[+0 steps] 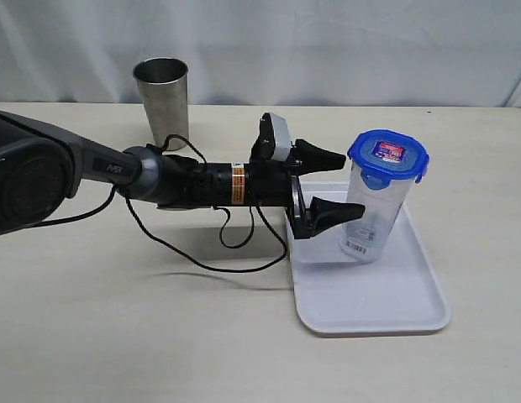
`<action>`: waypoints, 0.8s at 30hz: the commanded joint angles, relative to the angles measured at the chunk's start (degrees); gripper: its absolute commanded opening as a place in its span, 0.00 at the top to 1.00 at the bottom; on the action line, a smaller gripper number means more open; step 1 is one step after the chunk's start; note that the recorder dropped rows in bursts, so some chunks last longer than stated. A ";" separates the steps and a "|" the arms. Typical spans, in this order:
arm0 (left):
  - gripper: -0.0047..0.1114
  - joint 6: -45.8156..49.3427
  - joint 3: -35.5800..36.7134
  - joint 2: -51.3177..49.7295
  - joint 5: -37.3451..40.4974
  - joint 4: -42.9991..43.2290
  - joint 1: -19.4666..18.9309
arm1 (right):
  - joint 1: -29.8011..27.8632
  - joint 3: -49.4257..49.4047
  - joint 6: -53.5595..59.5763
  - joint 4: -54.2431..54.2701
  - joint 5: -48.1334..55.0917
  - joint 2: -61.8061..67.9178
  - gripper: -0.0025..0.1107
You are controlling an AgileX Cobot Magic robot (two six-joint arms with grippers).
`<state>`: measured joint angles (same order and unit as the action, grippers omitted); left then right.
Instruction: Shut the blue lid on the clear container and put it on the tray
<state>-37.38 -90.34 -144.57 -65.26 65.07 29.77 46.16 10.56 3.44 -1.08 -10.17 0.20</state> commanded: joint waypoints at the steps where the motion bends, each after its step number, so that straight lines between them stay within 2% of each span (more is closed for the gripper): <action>1: 0.20 -0.64 -0.06 0.53 0.23 0.68 -1.45 | -0.23 -0.28 -0.29 0.25 -0.06 -0.20 0.94; 3: 0.23 -0.64 -0.06 0.53 0.23 1.11 -2.06 | -0.23 -0.28 -0.29 0.25 -0.06 -0.20 0.94; 7: 0.38 -0.64 -0.06 0.55 0.23 4.94 -3.47 | -0.23 -0.28 -0.29 0.25 -0.06 -0.20 0.94; 8: 0.47 -1.23 -0.06 0.55 -0.19 7.47 -4.04 | -0.23 -0.28 -0.29 0.25 -0.06 -0.20 0.94; 9: 0.51 -2.56 -0.06 0.55 -0.19 8.16 -4.17 | -0.23 -0.28 -0.29 0.25 -0.06 -0.20 0.94; 10: 0.64 -4.88 -0.06 0.55 -0.63 9.73 -4.66 | -0.23 -0.28 -0.29 0.25 -0.06 -0.20 0.94; 11: 0.70 -5.10 -0.06 0.55 -1.47 10.44 -4.90 | -0.23 -0.28 -0.29 0.25 -0.06 -0.20 0.94; 12: 0.82 -5.10 -0.06 0.78 -2.80 12.07 -5.19 | -0.23 -0.28 -0.29 0.25 -0.06 -0.20 0.94; 14: 0.96 -5.10 -0.06 2.37 -2.52 16.25 -5.19 | -0.23 -0.28 -0.29 0.25 -0.06 -0.20 0.94; 15: 0.96 -5.15 -0.06 3.07 -1.85 17.47 -5.19 | -0.23 -0.28 -0.29 0.25 -0.06 -0.20 0.94; 17: 0.96 -13.30 -0.06 6.72 5.09 20.66 -4.93 | -0.23 -0.28 -0.29 0.25 -0.06 -0.20 0.94; 19: 0.96 -25.25 -0.06 10.04 15.52 24.53 -4.38 | -0.23 -0.28 -0.29 0.25 -0.06 -0.20 0.94; 21: 0.96 -41.20 -0.06 13.53 27.53 34.59 -3.31 | -0.23 -0.28 -0.29 0.25 -0.06 -0.20 0.94; 22: 0.96 -48.02 0.53 14.98 30.74 34.88 -3.10 | -0.23 -0.28 -0.29 0.25 -0.06 -0.20 0.94; 24: 0.96 -50.04 2.68 18.28 31.77 34.88 -3.10 | -0.23 -0.28 -0.29 0.25 -0.06 -0.20 0.94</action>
<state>-82.39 -89.33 -129.54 -36.22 98.69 26.16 46.16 10.56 3.44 -1.08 -10.17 0.20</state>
